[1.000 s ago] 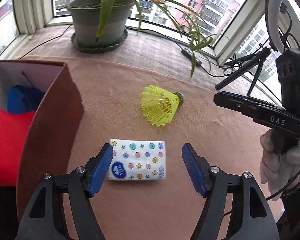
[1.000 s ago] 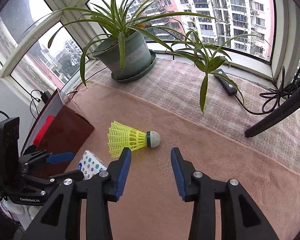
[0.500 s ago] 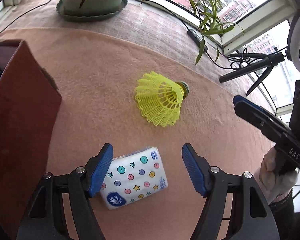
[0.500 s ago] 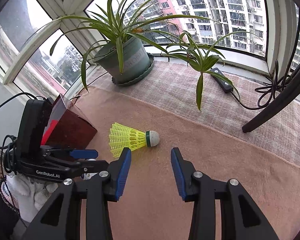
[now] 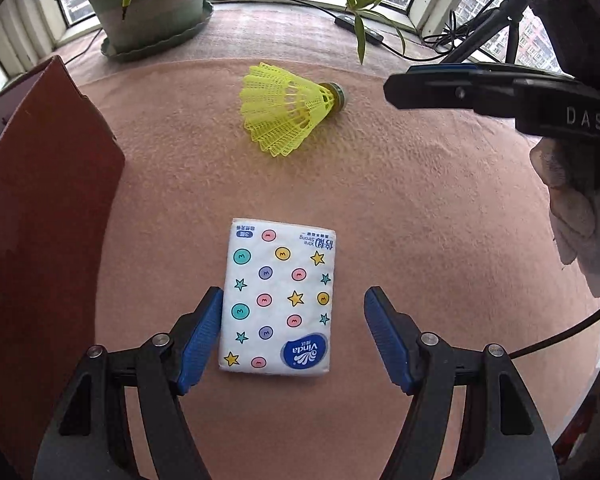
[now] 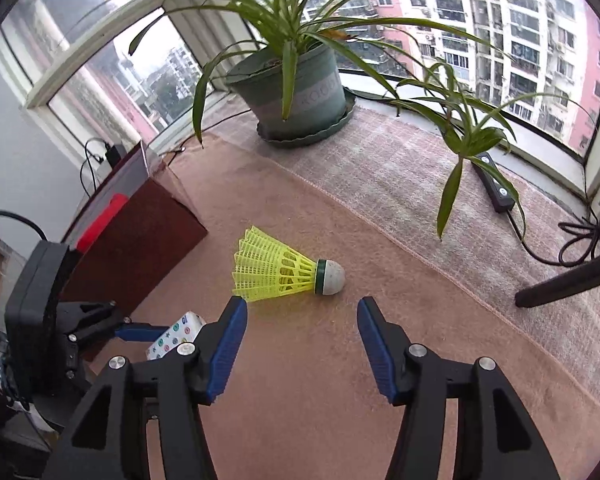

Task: Organize soft objects
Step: 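Close the left gripper on the tissue pack while the right gripper grasps the yellow shuttlecock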

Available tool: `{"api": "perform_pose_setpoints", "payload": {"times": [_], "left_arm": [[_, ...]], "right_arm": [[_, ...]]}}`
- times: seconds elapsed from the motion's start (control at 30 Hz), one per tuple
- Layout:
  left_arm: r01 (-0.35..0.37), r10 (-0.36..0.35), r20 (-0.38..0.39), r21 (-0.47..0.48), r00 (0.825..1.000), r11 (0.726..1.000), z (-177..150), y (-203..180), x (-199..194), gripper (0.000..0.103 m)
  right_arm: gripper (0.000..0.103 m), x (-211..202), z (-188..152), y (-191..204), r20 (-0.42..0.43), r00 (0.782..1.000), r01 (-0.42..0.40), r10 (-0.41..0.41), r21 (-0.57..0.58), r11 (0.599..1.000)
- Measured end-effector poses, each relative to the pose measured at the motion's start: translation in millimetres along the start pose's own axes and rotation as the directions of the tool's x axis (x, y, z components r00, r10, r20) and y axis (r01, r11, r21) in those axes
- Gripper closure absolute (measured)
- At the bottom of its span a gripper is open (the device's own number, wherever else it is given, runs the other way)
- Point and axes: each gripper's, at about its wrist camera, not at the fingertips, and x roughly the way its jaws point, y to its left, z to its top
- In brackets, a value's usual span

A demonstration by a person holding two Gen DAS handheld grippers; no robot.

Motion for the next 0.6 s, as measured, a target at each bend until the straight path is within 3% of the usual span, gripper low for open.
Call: {"api": "perform_pose_setpoints", "payload": {"times": [0.13, 0.37, 0.47, 0.6], "left_arm": [[-0.022, 0.022, 0.016, -0.041, 1.000, 0.999, 0, 1, 5, 0.032], [-0.081, 0.082, 0.026, -0.056, 0.996, 0.995, -4, 3, 12, 0.032], [-0.104, 0.106, 0.024, -0.072, 0.994, 0.992, -4, 6, 15, 0.032], [-0.077, 0.081, 0.025, -0.117, 0.996, 0.990, -6, 14, 14, 0.032]], "right_arm": [[0.048, 14, 1, 12, -0.052, 0.998, 0.029, -0.036, -0.123, 0.992], [0.047, 40, 16, 25, -0.059, 0.987, 0.129, -0.153, -0.295, 0.947], [0.047, 50, 24, 28, -0.064, 0.986, 0.126, -0.156, -0.340, 0.932], [0.047, 64, 33, 37, -0.082, 0.985, 0.106, -0.149, -0.387, 0.916]]}}
